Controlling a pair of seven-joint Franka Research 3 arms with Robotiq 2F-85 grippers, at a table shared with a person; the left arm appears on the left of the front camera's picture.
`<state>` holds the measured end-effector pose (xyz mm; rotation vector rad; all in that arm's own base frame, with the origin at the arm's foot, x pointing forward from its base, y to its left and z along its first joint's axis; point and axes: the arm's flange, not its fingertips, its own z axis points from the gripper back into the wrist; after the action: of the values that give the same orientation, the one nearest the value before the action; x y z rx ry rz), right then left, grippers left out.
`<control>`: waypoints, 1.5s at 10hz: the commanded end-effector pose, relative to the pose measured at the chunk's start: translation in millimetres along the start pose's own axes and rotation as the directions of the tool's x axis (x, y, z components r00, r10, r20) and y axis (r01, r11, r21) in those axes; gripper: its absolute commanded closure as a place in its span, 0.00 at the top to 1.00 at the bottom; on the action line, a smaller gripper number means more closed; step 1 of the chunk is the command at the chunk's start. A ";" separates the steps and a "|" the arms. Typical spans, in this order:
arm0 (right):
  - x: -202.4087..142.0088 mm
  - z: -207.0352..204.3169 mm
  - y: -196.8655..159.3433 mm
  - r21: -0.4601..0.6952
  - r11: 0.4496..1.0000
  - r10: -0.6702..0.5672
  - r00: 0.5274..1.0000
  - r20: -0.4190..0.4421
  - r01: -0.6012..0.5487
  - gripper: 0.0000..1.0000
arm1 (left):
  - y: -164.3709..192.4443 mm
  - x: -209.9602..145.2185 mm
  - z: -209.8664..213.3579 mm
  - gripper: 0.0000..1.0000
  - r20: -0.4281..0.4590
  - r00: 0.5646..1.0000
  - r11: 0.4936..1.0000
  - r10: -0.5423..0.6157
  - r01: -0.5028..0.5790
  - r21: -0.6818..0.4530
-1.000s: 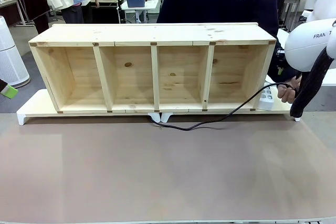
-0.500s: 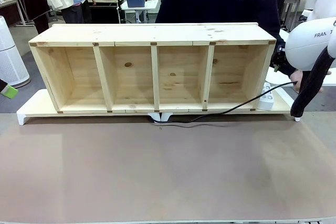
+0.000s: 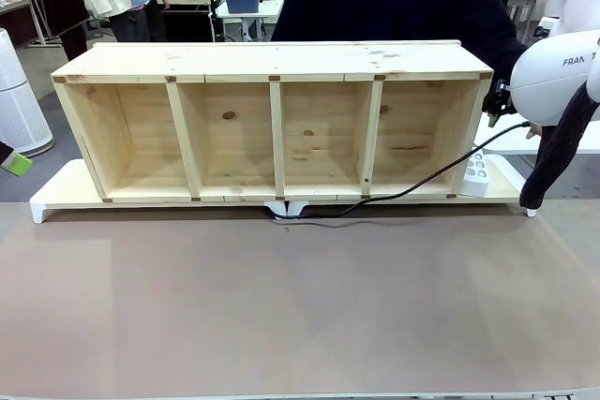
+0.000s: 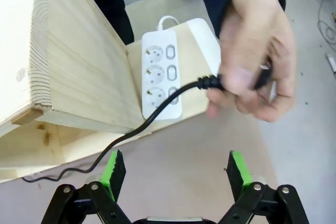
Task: Perform cable management.
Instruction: Release the Power Cable when the human grasps it.
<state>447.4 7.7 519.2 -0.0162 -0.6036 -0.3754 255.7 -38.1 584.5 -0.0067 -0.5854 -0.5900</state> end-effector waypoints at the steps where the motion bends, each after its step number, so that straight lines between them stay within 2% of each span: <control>1: -0.5 -0.4 1.3 -0.001 1.000 -0.007 1.000 0.001 0.007 1.00 | 1.0 2.1 -0.5 1.00 0.011 1.000 1.000 -0.006 0.006 0.005; 15: -0.5 -0.4 1.3 -0.001 1.000 -0.007 1.000 0.001 0.007 1.00 | 1.0 2.1 -0.5 1.00 0.011 1.000 1.000 -0.006 0.006 0.005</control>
<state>447.4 7.6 519.2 -0.0162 -0.6036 -0.3757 255.7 -38.1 584.5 -0.0067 -0.5854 -0.5900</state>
